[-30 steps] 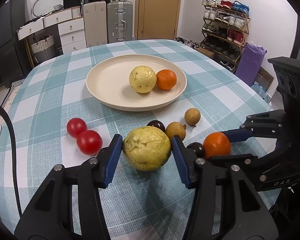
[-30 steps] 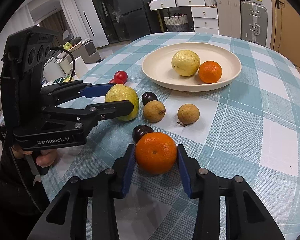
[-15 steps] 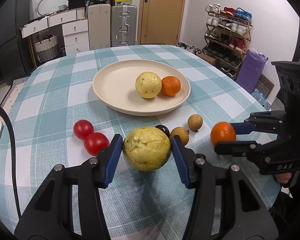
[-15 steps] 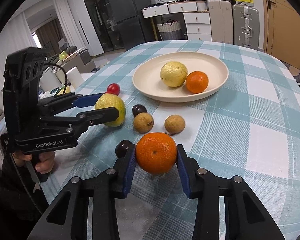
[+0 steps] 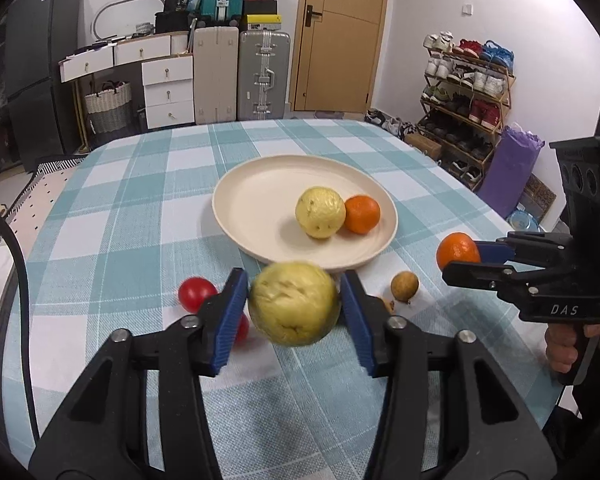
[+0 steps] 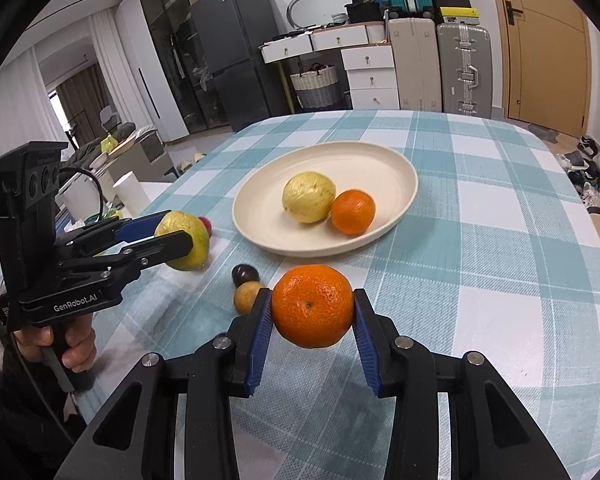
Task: Organize fruits
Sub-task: 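Carry the guava in the left gripper onto the plate while the right carries the orange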
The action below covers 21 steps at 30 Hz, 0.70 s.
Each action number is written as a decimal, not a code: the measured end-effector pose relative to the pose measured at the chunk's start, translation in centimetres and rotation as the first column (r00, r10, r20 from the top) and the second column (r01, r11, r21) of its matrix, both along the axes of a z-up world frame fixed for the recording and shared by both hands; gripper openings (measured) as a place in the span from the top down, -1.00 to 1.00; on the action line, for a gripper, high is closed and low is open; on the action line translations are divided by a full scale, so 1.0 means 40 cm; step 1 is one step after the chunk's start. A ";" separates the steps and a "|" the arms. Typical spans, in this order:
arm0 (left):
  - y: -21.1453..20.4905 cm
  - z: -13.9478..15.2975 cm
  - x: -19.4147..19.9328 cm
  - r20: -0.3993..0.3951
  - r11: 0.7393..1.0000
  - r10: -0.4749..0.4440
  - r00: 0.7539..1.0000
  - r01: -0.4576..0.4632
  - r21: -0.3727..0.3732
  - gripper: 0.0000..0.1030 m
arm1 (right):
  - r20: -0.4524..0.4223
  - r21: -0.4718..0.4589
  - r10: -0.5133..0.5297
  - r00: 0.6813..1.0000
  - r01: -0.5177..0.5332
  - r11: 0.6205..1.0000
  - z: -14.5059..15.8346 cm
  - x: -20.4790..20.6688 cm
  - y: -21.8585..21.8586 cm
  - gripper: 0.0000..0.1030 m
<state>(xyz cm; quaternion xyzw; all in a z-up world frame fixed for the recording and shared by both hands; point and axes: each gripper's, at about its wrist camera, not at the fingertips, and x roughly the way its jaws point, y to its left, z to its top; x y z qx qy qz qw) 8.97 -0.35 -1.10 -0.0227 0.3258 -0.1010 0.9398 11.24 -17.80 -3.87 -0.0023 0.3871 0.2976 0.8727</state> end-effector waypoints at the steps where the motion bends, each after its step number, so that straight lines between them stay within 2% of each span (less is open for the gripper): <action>1: 0.004 0.006 0.005 0.001 1.000 0.002 1.000 -0.002 -0.004 0.46 | 0.005 0.001 -0.006 1.000 0.006 1.000 0.004 0.004 -0.001 0.22; 4: 0.009 0.011 0.024 -0.008 1.000 0.019 1.000 -0.019 -0.006 0.46 | 0.002 0.006 -0.016 1.000 0.016 1.000 0.009 0.018 -0.002 0.22; 10: 0.001 -0.027 0.029 -0.054 0.999 0.009 0.999 -0.007 0.047 0.46 | -0.017 0.000 -0.021 1.000 0.021 1.000 -0.001 0.018 -0.005 0.22; 16: 0.026 -0.052 0.050 -0.088 0.998 0.049 0.995 -0.045 0.046 0.45 | -0.020 0.000 -0.013 1.000 0.013 1.000 -0.006 0.017 -0.001 0.22; 17: 0.028 -0.051 0.056 -0.088 0.998 0.051 0.995 -0.047 0.045 0.40 | -0.020 0.000 -0.011 1.000 0.011 1.000 -0.006 0.017 0.000 0.22; 19: 0.029 -0.048 0.068 -0.080 0.997 0.057 0.995 -0.053 0.057 0.15 | -0.018 0.003 -0.010 1.000 0.010 1.000 -0.005 0.017 0.002 0.22; 20: 0.028 -0.047 0.073 -0.074 0.996 0.065 0.995 -0.060 0.069 -0.09 | -0.020 0.005 -0.010 1.000 0.010 1.000 -0.005 0.018 0.002 0.22; 21: 0.026 -0.047 0.080 -0.068 0.995 0.067 0.995 -0.061 0.081 -0.22 | -0.020 0.005 -0.008 1.000 0.009 1.000 -0.005 0.017 0.003 0.22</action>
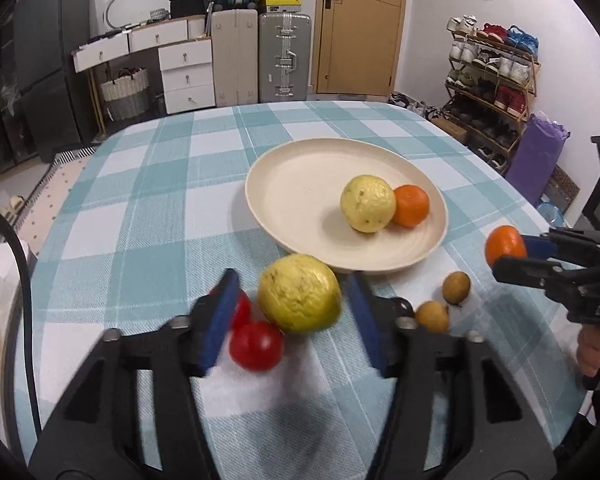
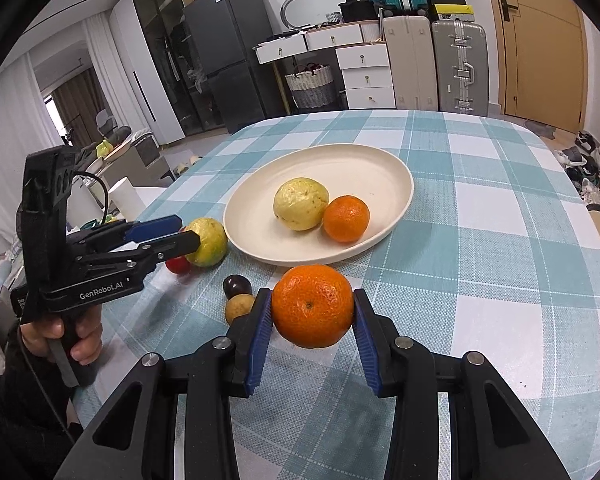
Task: Organize fruits
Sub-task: 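Carry the guava in the left gripper onto the plate while the right carries the orange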
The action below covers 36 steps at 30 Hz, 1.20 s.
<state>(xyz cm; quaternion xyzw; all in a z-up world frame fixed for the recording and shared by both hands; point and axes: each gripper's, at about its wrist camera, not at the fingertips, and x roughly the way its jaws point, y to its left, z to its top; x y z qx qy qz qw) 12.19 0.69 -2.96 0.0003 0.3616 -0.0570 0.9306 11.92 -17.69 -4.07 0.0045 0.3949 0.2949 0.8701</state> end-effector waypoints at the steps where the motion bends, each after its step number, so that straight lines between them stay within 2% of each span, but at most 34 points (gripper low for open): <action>1: -0.001 -0.001 0.006 0.001 1.000 -0.003 1.000 0.003 0.002 -0.23 | 0.001 -0.001 0.001 1.000 -0.001 1.000 0.000 -0.001 0.001 0.22; 4: -0.004 -0.016 0.032 -0.038 1.000 -0.014 0.999 0.014 0.000 -0.23 | 0.003 -0.004 0.002 1.000 -0.002 1.000 0.001 0.000 -0.001 0.22; 5: -0.007 -0.021 0.038 -0.049 1.000 -0.019 0.999 0.019 0.005 -0.17 | 0.002 -0.002 0.000 1.000 0.000 1.000 0.001 0.001 -0.002 0.22; 6: -0.010 -0.024 0.042 -0.053 1.000 -0.024 0.998 0.025 0.010 -0.02 | -0.001 -0.002 -0.002 1.000 0.002 1.000 0.001 0.004 -0.004 0.22; 8: -0.018 -0.029 0.046 -0.059 0.999 -0.033 0.998 0.035 0.021 0.10 | -0.002 -0.002 -0.007 1.000 0.007 1.000 0.000 0.006 -0.008 0.22; 12: -0.036 -0.034 0.047 -0.052 0.997 -0.047 0.998 0.050 0.063 0.10 | -0.003 0.000 -0.012 1.000 0.012 1.000 -0.001 0.012 -0.011 0.22; 18: -0.033 -0.049 0.062 -0.085 0.997 -0.045 0.995 0.050 0.061 0.09 | -0.009 0.001 -0.009 1.000 0.009 1.000 -0.005 0.017 -0.007 0.22; 23: -0.024 -0.046 0.059 -0.071 0.999 -0.040 0.997 0.043 0.030 0.09 | -0.004 -0.003 -0.002 1.000 0.002 1.000 -0.001 0.022 -0.006 0.22; 31: -0.008 0.024 0.036 0.040 0.999 -0.037 0.999 0.038 -0.032 0.09 | 0.024 -0.001 -0.022 0.999 0.022 1.000 0.013 0.048 -0.012 0.22; 36: -0.008 0.047 0.049 0.065 0.997 -0.033 0.997 0.037 -0.063 0.09 | 0.043 0.001 -0.072 0.996 0.073 0.997 0.028 0.081 -0.014 0.22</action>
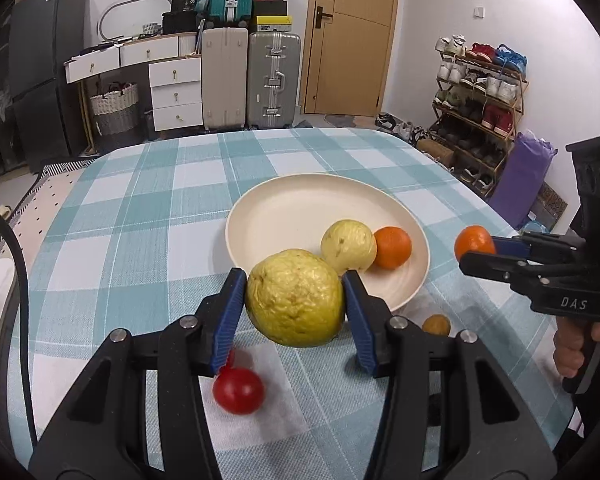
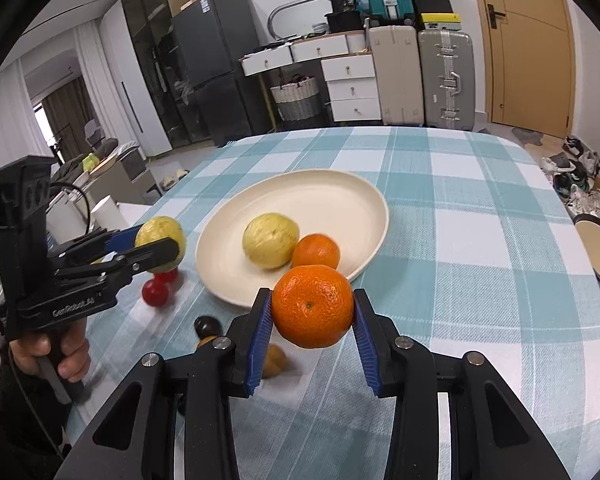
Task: Organize fruits
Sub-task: 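Carry the guava in the left gripper onto the plate while the right carries the orange, then open the left gripper to drop the guava while the right releases the orange on the plate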
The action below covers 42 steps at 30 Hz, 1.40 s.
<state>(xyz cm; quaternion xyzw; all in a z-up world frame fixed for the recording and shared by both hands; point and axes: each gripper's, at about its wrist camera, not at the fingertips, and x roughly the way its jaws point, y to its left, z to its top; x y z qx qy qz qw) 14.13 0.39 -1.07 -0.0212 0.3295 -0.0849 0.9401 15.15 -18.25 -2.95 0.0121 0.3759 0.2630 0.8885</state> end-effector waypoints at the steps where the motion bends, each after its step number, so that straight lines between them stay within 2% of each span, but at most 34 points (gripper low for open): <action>1: 0.001 0.000 -0.001 0.002 1.000 0.000 1.000 0.000 -0.001 0.09 | 0.004 0.002 -0.004 1.000 0.004 1.000 0.004 0.007 0.000 0.22; 8: -0.011 0.005 0.041 0.005 1.000 0.007 1.000 -0.007 -0.010 0.09 | 0.026 0.011 -0.028 0.999 0.027 1.000 0.031 0.049 0.008 0.22; 14: -0.022 0.002 0.088 0.013 1.000 0.030 0.999 -0.030 0.006 0.09 | 0.012 0.002 -0.046 0.999 0.046 0.999 0.030 0.093 0.018 0.22; 27: -0.011 -0.041 0.132 -0.022 0.999 0.044 0.999 -0.044 -0.001 0.09 | -0.023 -0.023 -0.073 0.997 0.073 0.997 -0.012 0.174 0.041 0.22; 42: -0.026 -0.065 0.147 -0.032 0.998 0.045 0.999 -0.043 0.043 0.09 | -0.042 -0.049 -0.090 0.995 0.088 0.995 -0.047 0.238 0.065 0.22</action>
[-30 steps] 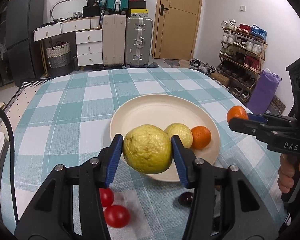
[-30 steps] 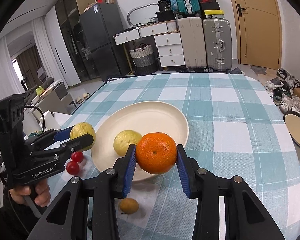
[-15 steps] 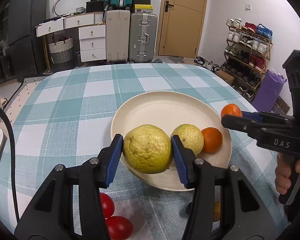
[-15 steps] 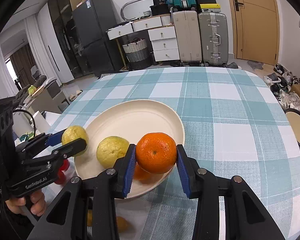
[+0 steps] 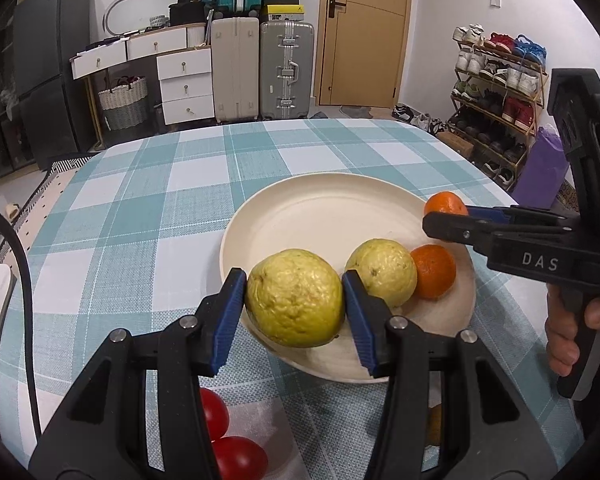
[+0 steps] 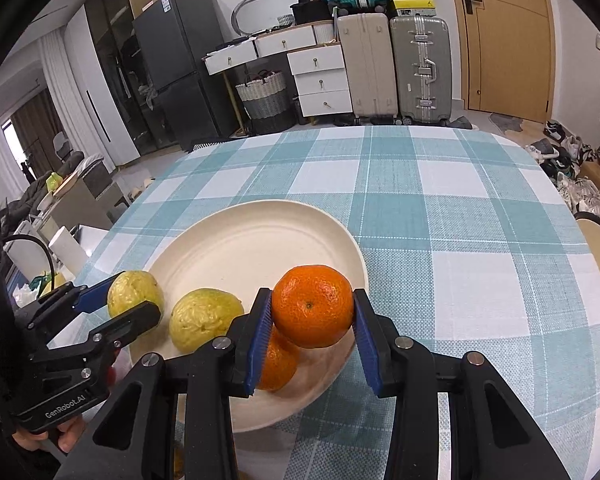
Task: Organize fruits
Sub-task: 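Open the left gripper to drop the guava while the right releases the orange on the plate, then move the left gripper toward the red tomatoes while the right approaches a brown fruit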
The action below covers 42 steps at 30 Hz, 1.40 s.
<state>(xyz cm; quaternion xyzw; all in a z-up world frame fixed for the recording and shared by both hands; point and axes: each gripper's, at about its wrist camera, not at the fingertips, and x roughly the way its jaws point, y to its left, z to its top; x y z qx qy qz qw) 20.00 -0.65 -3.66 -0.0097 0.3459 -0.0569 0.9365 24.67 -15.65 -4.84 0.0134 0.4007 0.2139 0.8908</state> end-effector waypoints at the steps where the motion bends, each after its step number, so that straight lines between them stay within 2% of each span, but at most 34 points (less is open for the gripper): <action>1: 0.000 -0.001 0.001 -0.002 1.000 0.000 1.000 0.000 0.003 0.09 | 0.002 -0.002 -0.002 1.000 0.002 1.000 -0.001 0.001 0.001 0.22; 9: 0.002 -0.007 0.008 -0.014 1.000 0.007 1.000 -0.007 -0.002 0.09 | 0.001 -0.003 0.022 1.000 -0.022 1.000 -0.004 -0.004 0.016 0.21; 12: 0.008 -0.007 0.009 -0.015 1.000 0.008 1.000 -0.008 -0.019 0.09 | 0.027 -0.001 0.031 0.999 -0.031 1.000 0.010 -0.017 0.017 0.04; 15: 0.019 -0.004 0.006 -0.008 0.999 0.011 1.000 -0.012 -0.038 0.09 | 0.050 -0.007 0.023 0.998 -0.023 1.000 0.027 -0.029 0.010 0.02; 17: 0.025 0.005 -0.004 0.011 0.999 0.005 1.000 -0.005 -0.051 0.04 | 0.054 -0.001 0.020 0.998 -0.020 1.000 0.038 -0.040 0.001 -0.11; 19: 0.030 0.013 -0.015 0.019 0.998 0.014 1.000 -0.013 -0.053 -0.21 | 0.057 0.001 0.021 0.998 -0.022 1.000 0.046 -0.049 -0.006 -0.49; 21: 0.036 0.020 -0.030 0.033 0.998 0.020 0.999 -0.018 -0.055 -0.45 | 0.073 -0.003 0.018 0.997 -0.018 1.000 0.053 -0.067 -0.014 -0.70; 23: 0.041 0.030 -0.044 0.030 0.998 0.025 0.999 -0.024 -0.056 -0.58 | 0.081 -0.017 0.018 0.997 -0.017 1.000 0.057 -0.087 -0.021 -0.81; 25: 0.044 0.042 -0.062 0.039 0.998 0.032 0.999 -0.030 -0.054 -0.60 | 0.073 -0.030 0.029 0.997 -0.027 0.999 0.056 -0.101 -0.024 -0.92; 28: 0.044 0.058 -0.096 0.050 0.999 0.028 0.998 -0.026 -0.048 -0.68 | 0.060 -0.057 0.053 0.997 -0.050 0.997 0.052 -0.122 -0.023 -0.94; 29: 0.043 0.063 -0.107 0.054 0.999 0.024 0.998 -0.022 -0.043 -0.77 | 0.057 -0.065 0.059 0.997 -0.055 0.996 0.052 -0.130 -0.023 -0.96; 30: 0.041 0.067 -0.118 0.058 0.999 0.024 0.998 -0.022 -0.033 -0.94 | 0.055 -0.065 0.065 0.996 -0.061 0.996 0.051 -0.138 -0.024 -0.99; 31: 0.039 0.071 -0.130 0.065 0.999 0.030 0.997 -0.028 -0.022 -0.99 | 0.054 -0.067 0.068 0.996 -0.064 0.996 0.050 -0.146 -0.024 -1.00; 42: 0.047 0.094 -0.235 0.071 0.999 0.027 0.997 -0.029 0.019 -0.99 | 0.050 -0.090 0.083 0.995 -0.078 0.993 0.045 -0.220 -0.012 -1.00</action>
